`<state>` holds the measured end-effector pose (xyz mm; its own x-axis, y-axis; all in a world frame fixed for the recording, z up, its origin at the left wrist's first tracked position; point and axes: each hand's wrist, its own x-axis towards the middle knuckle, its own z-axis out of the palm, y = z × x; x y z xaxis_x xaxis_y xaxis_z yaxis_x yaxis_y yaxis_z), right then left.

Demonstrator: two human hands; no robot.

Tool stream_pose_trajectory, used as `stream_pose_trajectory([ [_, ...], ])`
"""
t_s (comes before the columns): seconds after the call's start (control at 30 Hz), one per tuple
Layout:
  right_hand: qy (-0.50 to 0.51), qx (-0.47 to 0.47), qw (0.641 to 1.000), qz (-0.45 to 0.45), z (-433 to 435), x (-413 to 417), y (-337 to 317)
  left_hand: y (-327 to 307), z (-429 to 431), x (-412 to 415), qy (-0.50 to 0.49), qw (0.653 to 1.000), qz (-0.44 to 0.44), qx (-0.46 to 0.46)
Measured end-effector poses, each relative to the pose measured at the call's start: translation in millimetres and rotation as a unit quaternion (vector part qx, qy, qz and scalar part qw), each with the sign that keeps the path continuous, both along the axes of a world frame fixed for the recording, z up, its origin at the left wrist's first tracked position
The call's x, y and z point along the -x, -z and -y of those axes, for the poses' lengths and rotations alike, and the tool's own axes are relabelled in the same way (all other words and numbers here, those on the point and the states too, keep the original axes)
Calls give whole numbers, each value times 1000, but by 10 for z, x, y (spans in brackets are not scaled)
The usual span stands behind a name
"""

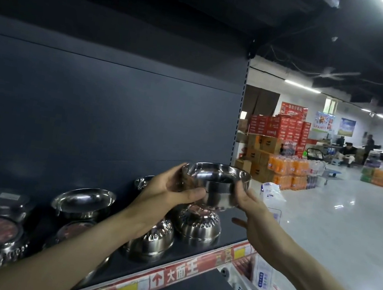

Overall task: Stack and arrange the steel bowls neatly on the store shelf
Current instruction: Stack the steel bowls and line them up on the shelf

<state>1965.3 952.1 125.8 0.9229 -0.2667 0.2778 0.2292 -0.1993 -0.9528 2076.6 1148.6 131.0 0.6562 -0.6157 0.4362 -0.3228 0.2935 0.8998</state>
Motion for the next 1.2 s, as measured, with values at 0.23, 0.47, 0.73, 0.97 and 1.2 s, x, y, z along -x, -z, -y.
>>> stream_pose_trajectory([
  [0.23, 20, 12, 999, 31, 34, -34, 81, 14, 5, -15, 33, 998, -55, 24],
  [0.47, 32, 8, 999, 19, 190, -185, 139, 35, 113, -107, 31, 997, -60, 29],
  [0.73, 48, -15, 999, 10, 485, -602, 146, 49, 443, -378, 10, 996, -83, 27],
  [0.97, 60, -29, 998, 24, 810, -1071, 123, -30, 776, -784, -22, 996, -88, -15],
  [1.2, 40, -38, 998, 40, 1088, -1493, 123, -94, 1049, -1244, -55, 994, -82, -51],
])
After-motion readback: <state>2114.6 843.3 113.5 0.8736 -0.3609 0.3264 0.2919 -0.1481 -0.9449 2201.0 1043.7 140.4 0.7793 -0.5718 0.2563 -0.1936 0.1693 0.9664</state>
